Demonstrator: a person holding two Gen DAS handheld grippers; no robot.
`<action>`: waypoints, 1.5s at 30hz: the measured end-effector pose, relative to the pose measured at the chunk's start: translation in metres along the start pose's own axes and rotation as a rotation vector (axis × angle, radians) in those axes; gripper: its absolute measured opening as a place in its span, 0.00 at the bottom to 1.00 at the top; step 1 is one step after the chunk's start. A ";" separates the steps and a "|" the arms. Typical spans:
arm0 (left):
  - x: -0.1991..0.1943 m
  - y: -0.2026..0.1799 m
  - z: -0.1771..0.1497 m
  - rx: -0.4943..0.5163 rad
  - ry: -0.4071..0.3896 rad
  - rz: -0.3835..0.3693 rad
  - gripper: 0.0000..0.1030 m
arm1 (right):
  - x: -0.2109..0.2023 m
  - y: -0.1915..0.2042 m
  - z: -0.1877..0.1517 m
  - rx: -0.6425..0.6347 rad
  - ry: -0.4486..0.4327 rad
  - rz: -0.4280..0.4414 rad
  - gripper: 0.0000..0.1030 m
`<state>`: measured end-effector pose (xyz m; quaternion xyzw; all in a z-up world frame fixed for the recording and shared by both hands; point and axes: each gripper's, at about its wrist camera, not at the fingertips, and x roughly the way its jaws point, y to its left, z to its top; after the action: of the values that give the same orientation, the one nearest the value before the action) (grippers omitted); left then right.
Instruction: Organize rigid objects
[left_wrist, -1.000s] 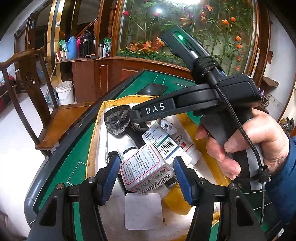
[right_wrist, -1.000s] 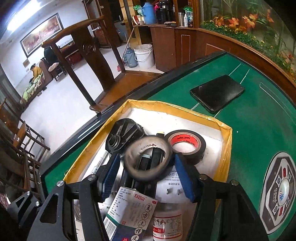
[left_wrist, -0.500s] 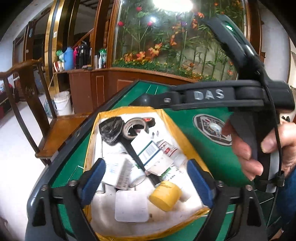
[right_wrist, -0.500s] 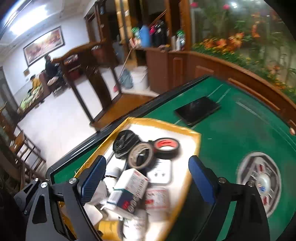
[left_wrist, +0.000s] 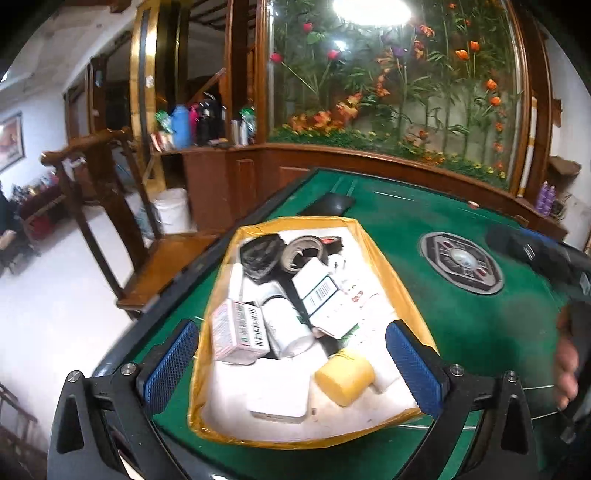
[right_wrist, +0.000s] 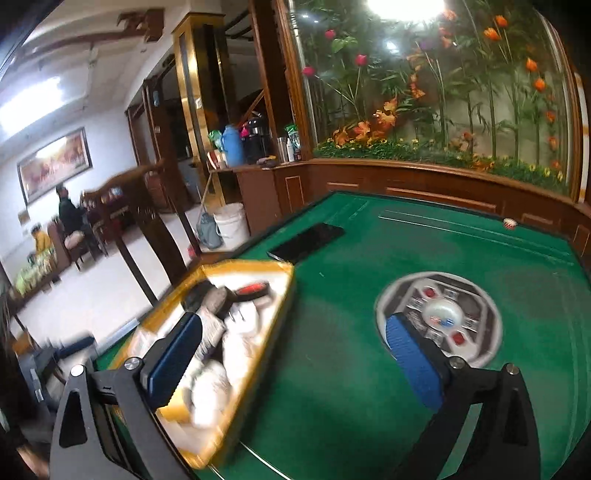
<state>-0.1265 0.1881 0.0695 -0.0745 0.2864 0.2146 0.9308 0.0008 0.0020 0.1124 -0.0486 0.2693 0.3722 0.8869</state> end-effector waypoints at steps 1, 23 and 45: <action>-0.002 0.000 -0.002 -0.006 -0.009 -0.004 0.99 | -0.004 0.000 -0.006 -0.009 -0.011 0.001 0.97; -0.002 -0.004 -0.010 0.071 0.029 0.195 0.99 | 0.004 -0.009 -0.056 0.026 0.083 0.106 0.97; -0.045 -0.005 -0.021 0.206 -0.036 0.370 0.99 | 0.014 -0.006 -0.061 0.042 0.131 0.171 0.97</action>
<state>-0.1682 0.1618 0.0777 0.0789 0.2990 0.3526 0.8832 -0.0142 -0.0107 0.0528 -0.0309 0.3375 0.4369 0.8332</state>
